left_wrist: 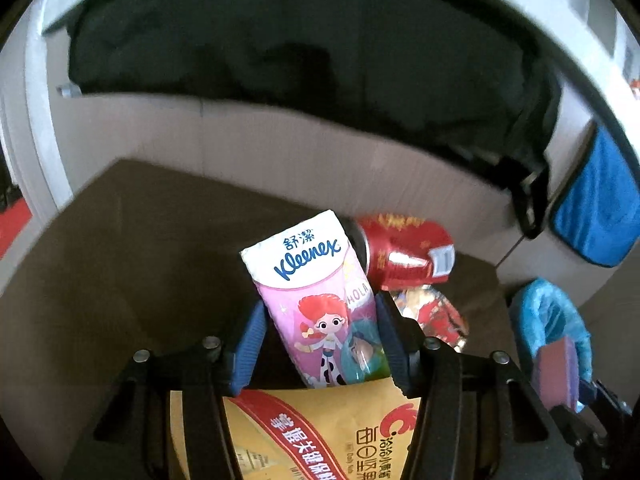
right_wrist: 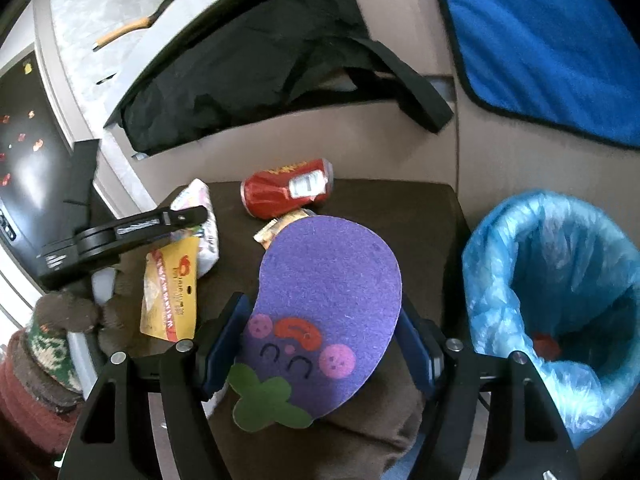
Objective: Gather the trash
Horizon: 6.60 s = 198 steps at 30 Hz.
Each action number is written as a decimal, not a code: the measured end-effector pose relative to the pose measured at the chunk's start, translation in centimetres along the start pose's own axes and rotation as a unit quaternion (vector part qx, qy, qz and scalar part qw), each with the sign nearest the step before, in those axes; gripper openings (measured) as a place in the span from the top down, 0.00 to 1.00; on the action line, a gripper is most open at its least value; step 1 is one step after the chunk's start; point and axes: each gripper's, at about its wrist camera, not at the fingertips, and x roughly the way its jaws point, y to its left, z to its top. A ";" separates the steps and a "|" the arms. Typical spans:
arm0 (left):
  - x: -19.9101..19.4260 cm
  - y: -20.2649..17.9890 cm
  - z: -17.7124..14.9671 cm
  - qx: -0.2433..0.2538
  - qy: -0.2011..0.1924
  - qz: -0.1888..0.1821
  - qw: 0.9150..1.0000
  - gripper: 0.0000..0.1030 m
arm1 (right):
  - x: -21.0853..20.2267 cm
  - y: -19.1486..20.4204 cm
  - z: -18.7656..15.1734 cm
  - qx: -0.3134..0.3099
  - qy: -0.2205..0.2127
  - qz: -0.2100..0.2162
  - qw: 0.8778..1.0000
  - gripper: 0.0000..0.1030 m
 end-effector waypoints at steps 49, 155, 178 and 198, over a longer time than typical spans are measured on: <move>-11.9 -24.1 -2.5 0.204 -0.120 -0.172 0.956 0.47 | -18.8 -9.0 3.2 0.006 -0.173 -0.134 0.976 0.33; 13.9 -2.1 3.3 -0.089 0.128 -0.175 0.972 0.30 | 0.8 -4.1 2.4 -0.009 0.002 -0.083 0.997 0.23; -2.2 11.5 0.6 -0.063 0.011 -0.067 0.996 0.42 | 2.0 3.6 0.8 -0.073 0.040 -0.004 0.997 0.23; -12.9 18.5 -6.8 -0.101 -0.042 -0.036 0.993 0.42 | 10.8 12.8 -0.7 -0.166 0.197 0.130 0.957 0.23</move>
